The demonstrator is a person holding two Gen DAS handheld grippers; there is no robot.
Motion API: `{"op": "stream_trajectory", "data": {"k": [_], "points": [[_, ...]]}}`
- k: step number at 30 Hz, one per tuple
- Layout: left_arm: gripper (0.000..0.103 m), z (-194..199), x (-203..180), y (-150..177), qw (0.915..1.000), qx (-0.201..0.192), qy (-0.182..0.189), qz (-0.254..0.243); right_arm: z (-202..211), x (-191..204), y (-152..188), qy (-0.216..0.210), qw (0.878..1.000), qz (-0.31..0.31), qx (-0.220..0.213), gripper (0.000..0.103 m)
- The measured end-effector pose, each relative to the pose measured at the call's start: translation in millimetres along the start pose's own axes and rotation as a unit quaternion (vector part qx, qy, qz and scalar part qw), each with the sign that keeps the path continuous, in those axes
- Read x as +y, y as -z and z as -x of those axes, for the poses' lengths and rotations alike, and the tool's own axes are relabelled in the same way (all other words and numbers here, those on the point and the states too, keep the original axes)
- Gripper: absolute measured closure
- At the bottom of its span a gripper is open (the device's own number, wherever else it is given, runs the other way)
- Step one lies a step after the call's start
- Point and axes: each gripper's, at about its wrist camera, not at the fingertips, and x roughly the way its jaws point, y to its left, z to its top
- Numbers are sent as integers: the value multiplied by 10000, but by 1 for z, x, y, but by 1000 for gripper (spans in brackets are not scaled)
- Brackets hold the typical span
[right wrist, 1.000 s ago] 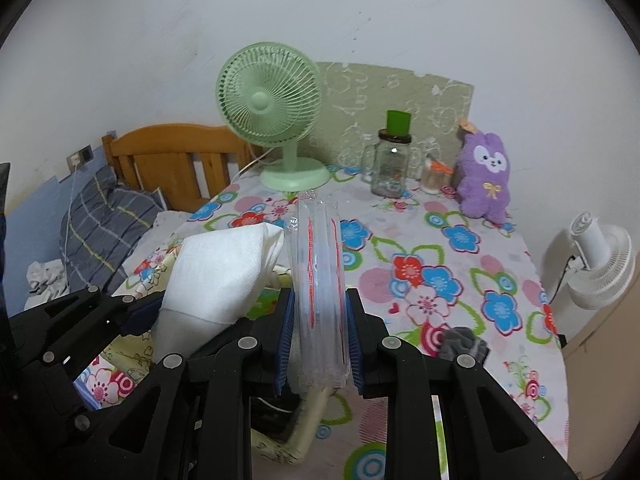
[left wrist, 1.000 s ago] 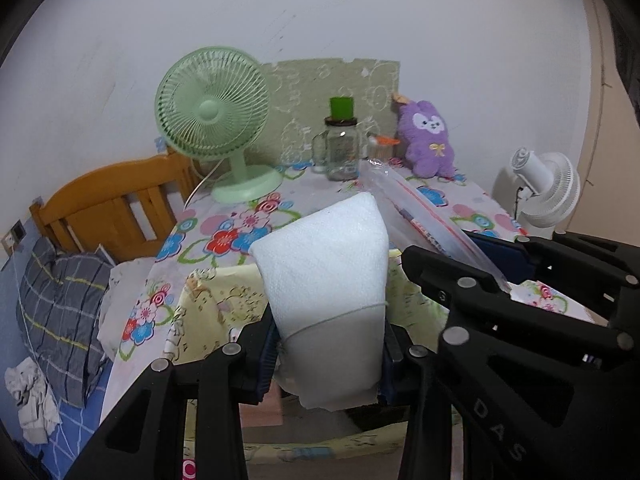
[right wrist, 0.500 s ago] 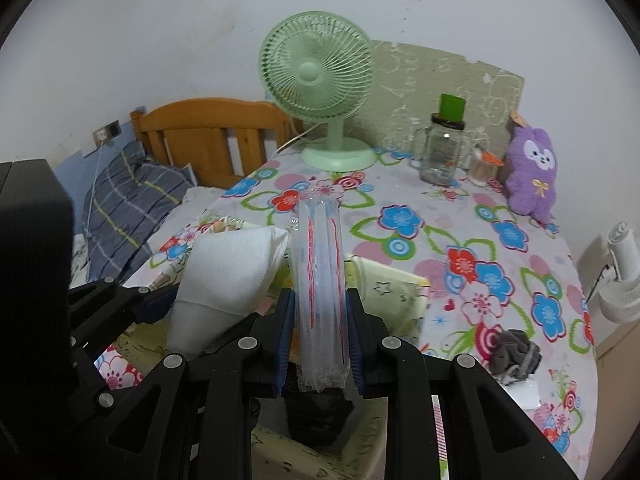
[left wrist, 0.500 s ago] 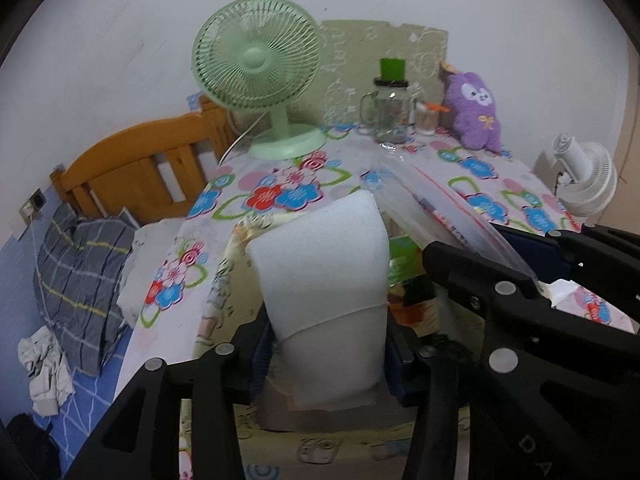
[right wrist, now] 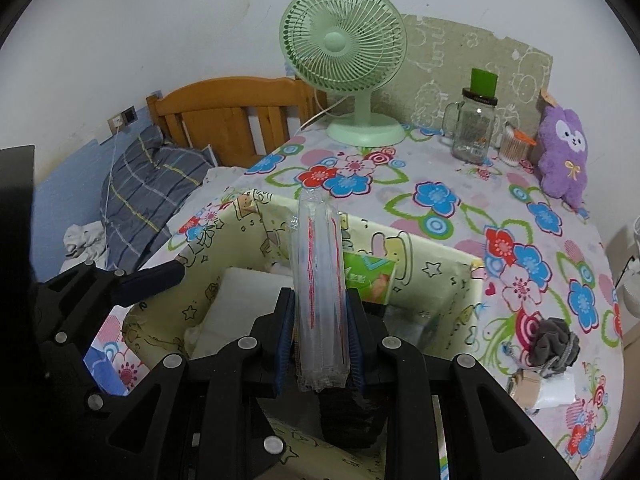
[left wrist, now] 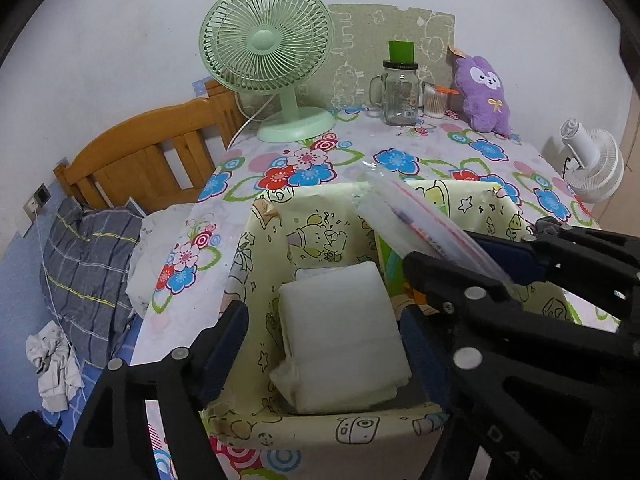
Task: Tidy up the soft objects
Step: 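Lower the white cloth and clear pack into the fabric box and open both grippers, then withdraw both grippers from the fabric box toward the black rolled cloth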
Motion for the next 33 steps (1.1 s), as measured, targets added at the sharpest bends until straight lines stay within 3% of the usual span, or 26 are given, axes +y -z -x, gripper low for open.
{"op": "stream_trajectory", "data": {"k": [5, 8, 10, 12, 21, 33], "points": [[20, 0, 1, 1, 9999, 31, 98, 27, -3, 3, -3, 68, 9999, 71, 65, 68], [16, 0, -1, 2, 9999, 19, 131, -11, -4, 1, -4, 164, 9998, 103, 87, 55], [14, 1, -2, 2, 9999, 4, 147, -14, -3, 0, -3, 230, 9996, 125, 49, 41], [13, 1, -3, 2, 9999, -6, 151, 4, -1, -2, -3, 267, 9996, 109, -4, 37], [9, 0, -4, -2, 9998, -32, 148, 85, 2, -8, -5, 441, 9990, -25, -44, 25], [3, 15, -19, -9, 9992, -255, 226, 190, 24, -22, -4, 644, 9972, -178, -322, 18]]}}
